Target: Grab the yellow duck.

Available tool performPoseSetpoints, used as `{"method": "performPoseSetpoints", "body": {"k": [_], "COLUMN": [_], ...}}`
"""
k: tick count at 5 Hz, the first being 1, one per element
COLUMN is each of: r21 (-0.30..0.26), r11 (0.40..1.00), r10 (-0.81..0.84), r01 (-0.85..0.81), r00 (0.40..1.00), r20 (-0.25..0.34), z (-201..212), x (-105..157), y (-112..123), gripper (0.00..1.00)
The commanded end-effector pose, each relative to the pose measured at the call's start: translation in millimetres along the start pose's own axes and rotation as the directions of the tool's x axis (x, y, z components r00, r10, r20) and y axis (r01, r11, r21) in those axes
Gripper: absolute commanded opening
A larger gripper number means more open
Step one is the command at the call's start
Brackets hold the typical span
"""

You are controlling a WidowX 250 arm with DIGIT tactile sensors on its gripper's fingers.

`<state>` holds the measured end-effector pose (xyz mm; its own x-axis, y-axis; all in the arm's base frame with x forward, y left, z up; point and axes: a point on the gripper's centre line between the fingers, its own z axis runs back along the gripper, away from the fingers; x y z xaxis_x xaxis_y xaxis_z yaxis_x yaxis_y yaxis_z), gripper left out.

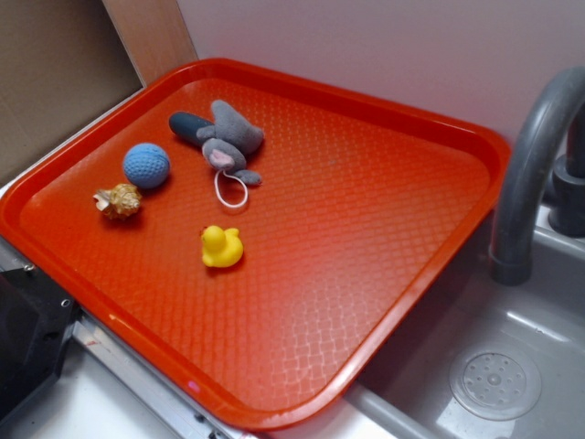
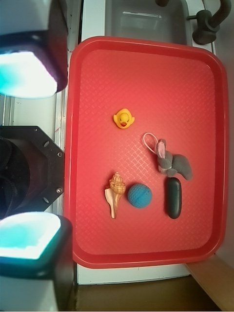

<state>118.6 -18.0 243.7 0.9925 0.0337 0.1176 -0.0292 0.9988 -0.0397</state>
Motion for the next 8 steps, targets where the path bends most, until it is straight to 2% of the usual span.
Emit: {"method": "performPoseSetpoints", "body": {"k": [1,2,3,4,5,6,7,8], "r21": [0.0,-0.087,-0.122,-0.178,-0.172,-0.172,-0.135,-0.123], "r11": [1.0,0.994,0.989,0.974,0.98,0.982,0.991,0.992], "r10": [0.0,0.068,0.091,0.155,0.106,0.07,-0.007,-0.036], "r01": [0.0,-0.063,-0.084,-0.14,-0.104,-0.073,-0.006,0.018], "r00": [1.0,0.996,0.994,0.985,0.994,0.997,0.995,0.989], "r20": [0.0,0.054,0.053,0.073,0.003,-0.028,-0.097,-0.145], "z": [0,-22,-39,-74,-117,-147,-177,-202], "x": [0,9,23,45,57,57,52,46], "y": [0,-13,-22,-34,-50,-59,-69,-70], "gripper": [1.0,1.0,1.0,1.0,1.0,1.0,1.0,1.0]}}
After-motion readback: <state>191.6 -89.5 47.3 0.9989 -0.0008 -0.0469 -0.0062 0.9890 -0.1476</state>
